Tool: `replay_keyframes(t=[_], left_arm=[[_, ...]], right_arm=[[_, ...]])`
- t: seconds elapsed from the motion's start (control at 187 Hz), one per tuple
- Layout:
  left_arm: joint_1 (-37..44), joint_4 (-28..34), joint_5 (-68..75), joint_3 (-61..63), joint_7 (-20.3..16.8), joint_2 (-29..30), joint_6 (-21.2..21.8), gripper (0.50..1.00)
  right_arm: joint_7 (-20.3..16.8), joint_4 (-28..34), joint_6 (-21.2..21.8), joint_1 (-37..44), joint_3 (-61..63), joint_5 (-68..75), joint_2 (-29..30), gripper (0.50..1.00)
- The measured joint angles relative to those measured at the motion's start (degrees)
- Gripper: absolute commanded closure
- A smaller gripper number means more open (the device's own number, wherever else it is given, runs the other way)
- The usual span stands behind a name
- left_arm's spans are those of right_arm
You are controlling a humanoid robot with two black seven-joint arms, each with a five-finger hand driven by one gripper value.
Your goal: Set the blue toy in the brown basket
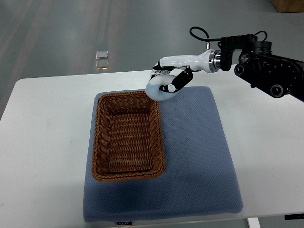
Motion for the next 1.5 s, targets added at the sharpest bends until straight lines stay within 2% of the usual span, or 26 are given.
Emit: replay_keyframes(t=[0.011, 0.016, 0.229, 0.395, 0.411, 0.416, 0.421, 0.454, 0.518, 0.715, 0.859, 1.083, 1.291, 1.499], left_arm=[[0.0, 0.0, 0.0, 0.0, 0.0, 0.0, 0.0, 0.500], [0.0, 0.0, 0.0, 0.0, 0.0, 0.0, 0.0, 0.500], [0.0, 0.0, 0.0, 0.0, 0.0, 0.0, 0.0, 0.500], [0.1, 0.0, 0.0, 0.0, 0.0, 0.0, 0.0, 0.500], [0.1, 0.0, 0.0, 0.0, 0.0, 0.0, 0.0, 0.500], [0.1, 0.0, 0.0, 0.0, 0.0, 0.0, 0.0, 0.500], [0.1, 0.0, 0.0, 0.0, 0.0, 0.0, 0.0, 0.500], [0.1, 0.0, 0.0, 0.0, 0.0, 0.0, 0.0, 0.500], [0.1, 0.0, 0.0, 0.0, 0.0, 0.0, 0.0, 0.500], [0.1, 0.0, 0.0, 0.0, 0.0, 0.0, 0.0, 0.500], [0.1, 0.0, 0.0, 0.0, 0.0, 0.0, 0.0, 0.500], [0.0, 0.0, 0.0, 0.0, 0.0, 0.0, 0.0, 0.500], [-0.1, -0.1, 0.0, 0.0, 0.0, 0.0, 0.0, 0.500], [-0.2, -0.1, 0.0, 0.0, 0.0, 0.0, 0.0, 0.500]], right_arm=[[0.0, 0.0, 0.0, 0.2, -0.1, 0.0, 0.6, 0.989], [0.0, -0.1, -0.1, 0.2, -0.1, 0.0, 0.9, 0.967], [0.0, -5.2, -3.3, 1.1, -4.4, -0.2, 10.3, 0.887], [0.0, -7.2, -4.9, 0.8, -6.8, -0.3, 14.0, 0.730], [0.0, -7.3, -5.0, 0.8, -6.9, -0.3, 14.2, 0.689], [0.0, -7.3, -5.0, 0.8, -6.9, -0.3, 14.2, 0.689], [0.0, -7.3, -5.1, 0.8, -6.9, -0.3, 14.2, 0.665], [-0.1, -7.4, -5.5, 0.6, -6.9, -0.3, 14.4, 0.613], [-0.1, -7.5, -6.3, 0.5, -6.9, -0.2, 14.5, 0.587], [-0.5, -7.8, -7.2, 0.3, -6.3, 0.8, 14.5, 0.585], [-1.3, -11.6, -9.3, -1.2, -3.0, 6.2, 14.4, 0.587], [-6.6, -18.6, -15.6, -5.6, 11.1, 17.7, 14.6, 0.587], [-7.6, -24.4, -21.4, -11.2, 28.1, 29.1, 14.5, 0.587], [-8.7, -24.9, -23.2, -17.1, 35.2, 40.1, 12.7, 0.587]])
